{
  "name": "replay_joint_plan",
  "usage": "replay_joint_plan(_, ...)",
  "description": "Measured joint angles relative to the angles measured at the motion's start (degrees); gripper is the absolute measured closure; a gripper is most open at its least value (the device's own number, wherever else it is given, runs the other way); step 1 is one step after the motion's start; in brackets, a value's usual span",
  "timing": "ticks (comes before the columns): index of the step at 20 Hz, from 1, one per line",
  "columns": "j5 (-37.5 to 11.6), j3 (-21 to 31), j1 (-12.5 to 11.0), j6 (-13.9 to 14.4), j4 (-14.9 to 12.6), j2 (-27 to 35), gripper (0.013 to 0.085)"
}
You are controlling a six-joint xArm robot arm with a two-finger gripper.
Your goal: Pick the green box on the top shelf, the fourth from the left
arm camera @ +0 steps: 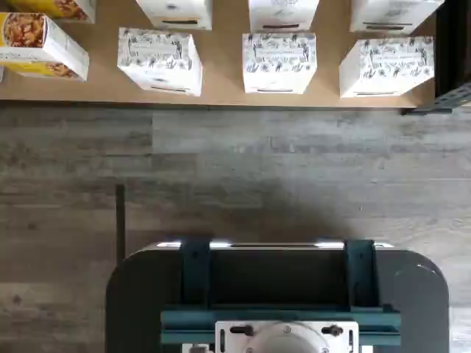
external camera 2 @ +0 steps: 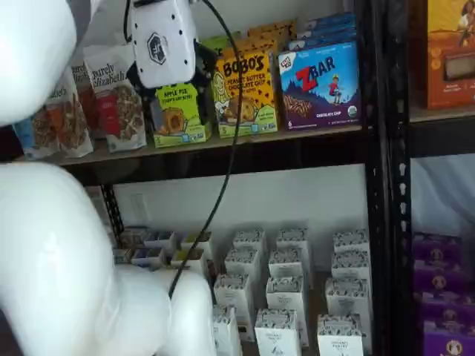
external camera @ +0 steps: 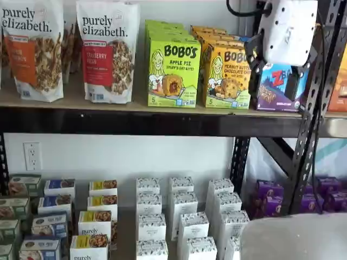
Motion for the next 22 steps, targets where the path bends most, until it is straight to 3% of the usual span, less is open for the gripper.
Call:
replay_joint_plan(2, -4.91, 2.70, 2.26, 1.29, -2.50, -2.99, 0.0130)
replay_joint_plan(4, -7.39, 3.80, 3.01, 1.83, -3.51, -4.28, 0.0130)
replay_joint_plan(22, -9.26, 4.55, 3.12, 2.42, -1.85, -4.43, 0.0130)
